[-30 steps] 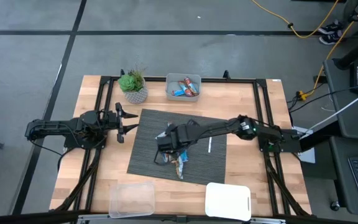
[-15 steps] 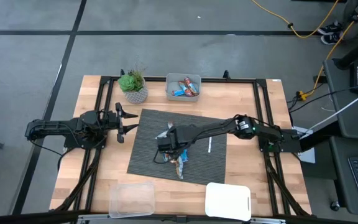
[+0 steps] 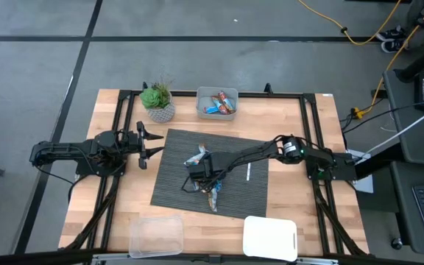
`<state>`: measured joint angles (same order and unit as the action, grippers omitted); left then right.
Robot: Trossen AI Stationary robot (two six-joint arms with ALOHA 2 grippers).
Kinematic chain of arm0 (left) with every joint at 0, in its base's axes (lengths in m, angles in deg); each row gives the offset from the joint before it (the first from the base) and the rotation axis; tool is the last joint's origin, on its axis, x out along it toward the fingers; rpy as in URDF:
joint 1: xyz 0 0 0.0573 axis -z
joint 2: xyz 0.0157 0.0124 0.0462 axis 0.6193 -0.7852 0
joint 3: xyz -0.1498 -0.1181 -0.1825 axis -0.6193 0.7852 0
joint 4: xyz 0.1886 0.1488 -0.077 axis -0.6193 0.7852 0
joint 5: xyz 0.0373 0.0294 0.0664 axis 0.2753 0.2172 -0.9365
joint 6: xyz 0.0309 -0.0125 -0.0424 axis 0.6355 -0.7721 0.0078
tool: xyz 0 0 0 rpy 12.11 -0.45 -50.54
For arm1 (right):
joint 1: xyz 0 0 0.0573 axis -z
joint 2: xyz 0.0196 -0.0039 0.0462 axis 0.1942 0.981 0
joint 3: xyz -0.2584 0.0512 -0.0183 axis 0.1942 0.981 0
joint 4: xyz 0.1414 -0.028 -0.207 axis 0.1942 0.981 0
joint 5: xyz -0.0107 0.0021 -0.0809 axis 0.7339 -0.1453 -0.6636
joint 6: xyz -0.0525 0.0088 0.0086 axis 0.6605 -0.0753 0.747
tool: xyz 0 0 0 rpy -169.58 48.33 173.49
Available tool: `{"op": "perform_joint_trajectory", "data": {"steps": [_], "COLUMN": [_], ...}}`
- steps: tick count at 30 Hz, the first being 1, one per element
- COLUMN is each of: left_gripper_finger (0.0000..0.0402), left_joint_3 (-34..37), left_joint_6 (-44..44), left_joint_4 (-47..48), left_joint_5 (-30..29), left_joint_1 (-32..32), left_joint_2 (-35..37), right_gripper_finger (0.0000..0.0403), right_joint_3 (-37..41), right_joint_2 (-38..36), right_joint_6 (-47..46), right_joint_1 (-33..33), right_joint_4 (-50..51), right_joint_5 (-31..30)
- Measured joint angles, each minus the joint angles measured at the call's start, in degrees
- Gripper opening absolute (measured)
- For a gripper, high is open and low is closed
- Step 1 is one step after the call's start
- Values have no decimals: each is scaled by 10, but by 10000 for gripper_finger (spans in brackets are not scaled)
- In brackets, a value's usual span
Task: Pick and place Granola Bars by type
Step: Put the blue granola bar into the white bin
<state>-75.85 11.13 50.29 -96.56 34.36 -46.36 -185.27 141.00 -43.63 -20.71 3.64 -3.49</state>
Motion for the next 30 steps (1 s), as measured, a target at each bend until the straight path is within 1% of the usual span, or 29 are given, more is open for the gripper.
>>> {"op": "perform_joint_trajectory", "data": {"steps": [3, 6, 9, 17, 20, 24, 30], "left_gripper_finger": [191, 191, 189, 191, 189, 190, 190], "left_joint_3": [0, 0, 0, 0, 0, 0, 0], "left_joint_6": [0, 0, 0, 0, 0, 0, 0], "left_joint_4": [0, 0, 0, 0, 0, 0, 0], "left_joint_5": [0, 0, 0, 0, 0, 0, 0], "left_joint_1": [0, 0, 0, 0, 0, 0, 0], "left_joint_2": [0, 0, 0, 0, 0, 0, 0], "right_gripper_finger": [283, 255, 212, 75, 41, 37, 55], "right_joint_3": [0, -2, -2, -2, -2, -1, -2], "right_joint_2": [0, 0, 0, -2, -7, -20, -60], "right_joint_6": [3, 14, 25, 51, 63, 65, 61], "right_joint_1": [0, 0, -1, -1, -1, -1, -1], "right_joint_4": [-2, -6, -11, -10, -2, 21, 63], "right_joint_5": [2, 5, 13, 41, 42, 38, 3]}}
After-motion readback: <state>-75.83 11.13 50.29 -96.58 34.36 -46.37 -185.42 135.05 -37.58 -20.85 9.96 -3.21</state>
